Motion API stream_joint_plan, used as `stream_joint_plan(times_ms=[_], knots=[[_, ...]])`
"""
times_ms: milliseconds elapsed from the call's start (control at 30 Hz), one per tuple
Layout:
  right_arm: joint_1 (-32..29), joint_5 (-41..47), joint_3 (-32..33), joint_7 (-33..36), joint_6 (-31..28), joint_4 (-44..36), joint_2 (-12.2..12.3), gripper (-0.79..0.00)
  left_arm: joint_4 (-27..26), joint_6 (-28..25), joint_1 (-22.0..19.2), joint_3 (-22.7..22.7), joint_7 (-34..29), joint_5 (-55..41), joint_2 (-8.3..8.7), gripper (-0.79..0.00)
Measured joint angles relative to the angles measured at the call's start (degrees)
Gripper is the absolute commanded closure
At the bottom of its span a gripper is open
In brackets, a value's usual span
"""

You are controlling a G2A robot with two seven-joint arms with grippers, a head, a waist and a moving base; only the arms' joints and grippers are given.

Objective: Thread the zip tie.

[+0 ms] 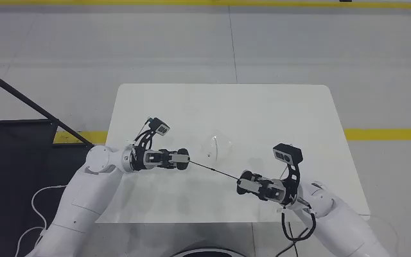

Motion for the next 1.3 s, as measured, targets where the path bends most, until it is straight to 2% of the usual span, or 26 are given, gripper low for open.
stream_joint_plan(times_ms=[467,533,567,600,633,1067,1200,1300], knots=[[0.13,0.19,-0.32,0.01,0.00,-0.91,0.85,0.000,0.19,-0.05,0.06,-0.08,0.05,-0.09,0.01,0.000],[0.48,-0.79,-0.66,0.00,0.00,-0.24,0.90,0.000,0.18,-0.07,0.04,-0.05,0.07,-0.09,0.00,-0.351],[0.65,-1.31,-0.81,0.00,0.00,0.06,0.90,0.000,0.20,-0.07,0.02,-0.03,0.07,-0.10,0.00,-0.600],[0.85,-1.84,-0.95,0.00,0.00,0.27,0.90,0.000,0.23,-0.06,-0.02,-0.03,0.06,-0.18,-0.01,-0.742],[1.10,-2.51,-1.13,0.00,0.00,0.39,0.89,0.000,0.30,-0.02,-0.09,-0.05,0.01,-0.31,-0.02,-0.785],[3.12,-10.80,-2.41,-0.02,0.00,0.42,1.43,0.000,0.51,-0.28,0.85,-3.21,1.45,-0.99,0.45,-0.785],[2.92,-17.75,-0.37,-0.09,0.00,0.68,1.75,0.000,0.53,-0.29,1.93,-5.44,1.53,-1.74,0.87,-0.785],[1.54,-28.07,2.94,-3.80,1.47,-0.25,1.69,0.000,0.39,-0.28,2.89,-7.27,1.59,-2.11,1.22,-0.785]])
